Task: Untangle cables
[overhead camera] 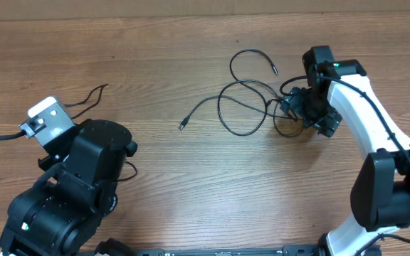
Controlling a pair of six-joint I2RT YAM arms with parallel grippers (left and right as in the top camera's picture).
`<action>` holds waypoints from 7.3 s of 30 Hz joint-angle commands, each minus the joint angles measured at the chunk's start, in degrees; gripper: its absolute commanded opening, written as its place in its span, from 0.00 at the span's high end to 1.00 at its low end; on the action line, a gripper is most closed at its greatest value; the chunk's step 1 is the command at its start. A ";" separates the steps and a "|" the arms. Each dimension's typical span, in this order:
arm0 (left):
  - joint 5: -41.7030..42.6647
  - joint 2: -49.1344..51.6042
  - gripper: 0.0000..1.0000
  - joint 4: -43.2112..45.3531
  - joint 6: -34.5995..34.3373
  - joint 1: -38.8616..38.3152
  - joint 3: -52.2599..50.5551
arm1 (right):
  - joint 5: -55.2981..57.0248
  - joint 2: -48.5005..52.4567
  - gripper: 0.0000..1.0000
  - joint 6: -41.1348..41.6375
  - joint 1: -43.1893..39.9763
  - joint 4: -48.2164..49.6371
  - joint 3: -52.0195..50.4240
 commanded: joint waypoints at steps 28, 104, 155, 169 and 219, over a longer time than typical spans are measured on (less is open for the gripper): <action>-11.67 -0.28 0.96 -20.11 -0.90 20.35 23.19 | -2.19 -16.70 0.00 -1.40 0.28 -1.81 3.02; 64.26 21.99 0.96 -1.75 -25.09 93.81 1.73 | -2.05 -16.63 0.00 -1.16 0.28 -4.98 2.95; 56.50 58.53 0.00 -12.02 -38.12 97.66 5.90 | -2.23 -16.63 0.00 2.29 1.03 -5.95 2.95; 78.58 60.39 0.00 0.87 -3.34 88.74 5.92 | -2.21 -16.63 0.00 2.27 1.03 -5.84 2.95; 43.47 30.69 0.95 -19.93 -38.05 31.76 6.45 | -1.55 -16.61 0.00 0.52 1.03 -3.54 2.95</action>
